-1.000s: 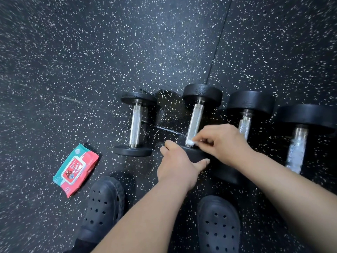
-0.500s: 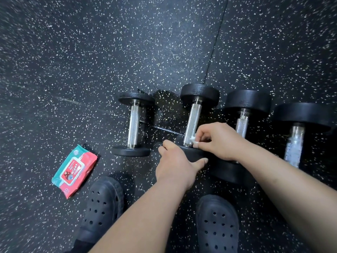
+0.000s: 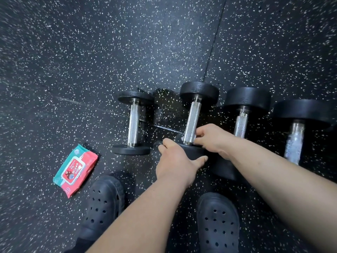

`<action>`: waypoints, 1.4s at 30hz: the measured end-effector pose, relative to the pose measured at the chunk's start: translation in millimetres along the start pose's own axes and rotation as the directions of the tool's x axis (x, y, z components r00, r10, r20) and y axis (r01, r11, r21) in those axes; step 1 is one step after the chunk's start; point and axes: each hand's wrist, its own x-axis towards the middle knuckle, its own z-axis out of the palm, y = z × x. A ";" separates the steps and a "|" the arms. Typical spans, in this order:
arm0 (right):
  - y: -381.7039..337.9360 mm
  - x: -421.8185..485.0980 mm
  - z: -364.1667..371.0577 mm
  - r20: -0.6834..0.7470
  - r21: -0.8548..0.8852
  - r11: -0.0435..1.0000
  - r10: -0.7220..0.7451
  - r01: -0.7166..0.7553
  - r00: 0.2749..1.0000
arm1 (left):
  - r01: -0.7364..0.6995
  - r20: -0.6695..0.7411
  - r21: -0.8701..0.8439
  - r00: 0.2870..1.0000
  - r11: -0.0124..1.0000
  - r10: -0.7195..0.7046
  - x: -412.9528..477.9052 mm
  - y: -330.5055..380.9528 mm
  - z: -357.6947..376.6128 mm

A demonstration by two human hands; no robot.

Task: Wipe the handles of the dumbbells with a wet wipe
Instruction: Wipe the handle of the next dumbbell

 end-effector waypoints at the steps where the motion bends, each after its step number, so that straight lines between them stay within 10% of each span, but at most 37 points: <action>1: -2.7 -0.4 0.3 0.003 -0.068 0.998 0.008 -0.008 1.000 | 0.000 0.001 -0.001 1.000 1.000 0.000 0.2 -0.2 -0.2; 13: -51.4 -43.1 -43.4 0.131 -0.193 0.947 -0.234 0.256 0.963 | -0.006 0.002 -0.003 1.000 1.000 0.006 0.8 -1.5 1.0; 18: -89.3 -31.7 -14.4 0.059 -0.824 0.490 -0.426 0.285 0.903 | -0.004 -0.009 -0.010 1.000 1.000 0.004 0.6 -0.3 1.4; 24: -99.2 -28.2 -0.3 0.280 -0.927 0.161 -0.301 0.338 0.911 | -0.004 0.004 -0.031 1.000 1.000 0.004 -0.1 -0.3 0.6; 35: -71.3 -71.3 -32.5 0.160 -0.913 0.306 -0.342 0.271 0.926 | 0.014 0.018 -0.062 1.000 0.998 -0.013 -6.0 -0.2 -4.7; 42: -42.4 -100.2 -48.6 -0.137 -0.756 0.621 -0.456 0.204 0.879 | -0.002 -0.137 -0.092 0.990 0.996 -0.010 -23.7 3.3 -11.4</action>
